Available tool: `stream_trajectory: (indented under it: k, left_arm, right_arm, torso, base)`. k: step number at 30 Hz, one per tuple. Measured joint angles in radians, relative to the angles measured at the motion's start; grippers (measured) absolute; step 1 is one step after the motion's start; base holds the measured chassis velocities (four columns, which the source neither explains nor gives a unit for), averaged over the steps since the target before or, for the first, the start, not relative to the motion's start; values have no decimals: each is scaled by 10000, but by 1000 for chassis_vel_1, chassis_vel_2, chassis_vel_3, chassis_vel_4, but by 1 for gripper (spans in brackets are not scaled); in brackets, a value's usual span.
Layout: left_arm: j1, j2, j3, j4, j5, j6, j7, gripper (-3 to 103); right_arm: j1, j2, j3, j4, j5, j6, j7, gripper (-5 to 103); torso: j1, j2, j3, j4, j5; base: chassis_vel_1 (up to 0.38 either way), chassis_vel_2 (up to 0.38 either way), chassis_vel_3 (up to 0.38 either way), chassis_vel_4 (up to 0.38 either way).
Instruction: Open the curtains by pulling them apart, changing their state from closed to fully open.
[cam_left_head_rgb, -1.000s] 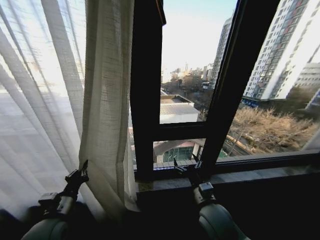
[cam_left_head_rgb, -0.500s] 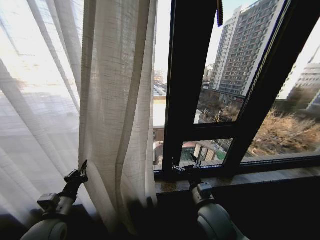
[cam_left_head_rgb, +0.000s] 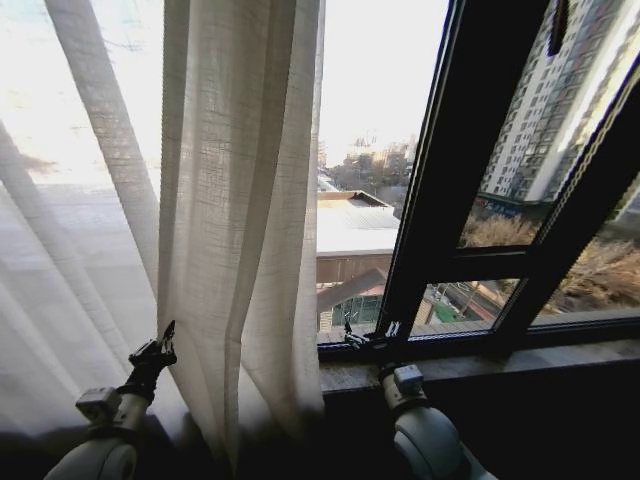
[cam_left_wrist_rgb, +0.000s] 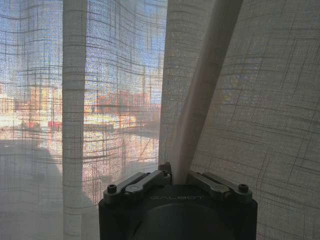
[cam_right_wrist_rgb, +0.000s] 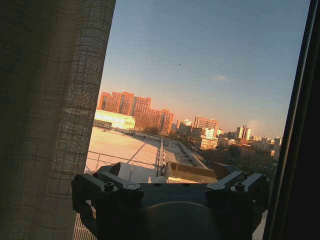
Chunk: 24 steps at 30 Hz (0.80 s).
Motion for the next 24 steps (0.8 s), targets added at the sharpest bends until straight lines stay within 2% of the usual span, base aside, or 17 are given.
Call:
stream_trajectory:
  k: [5,9,18,24]
  left_arm:
    - [4,-4,-24,0,15,-9,-8,0]
    - [-2,-11,-20,1,17,-11,6,0]
    - [-18,-50,20,53,45,-14,12,0]
    - [-38,-32,27,80,48,-18,12,0]
  right_arm:
    - [64,34,-45,-32,8,25,-3,100]
    - [74,32,-44,-58,-13,33,-27,100]
    - [150,3,37,-109,-53,18,-70,100]
    - [166,1,54,-134,-55,9,-50,100]
  torso:
    - [0,0,0,-1,-1]
    - [-1,-1,2,-7,16]
    - [-1,0,1,-2,-1]
    - [-2,-1,1,-5,6]
  base:
    - [38,33,-35,-59]
    - [-17,-15,9,8]
    - [-11,-17,14,11]
    - [32,24,-34,-23]
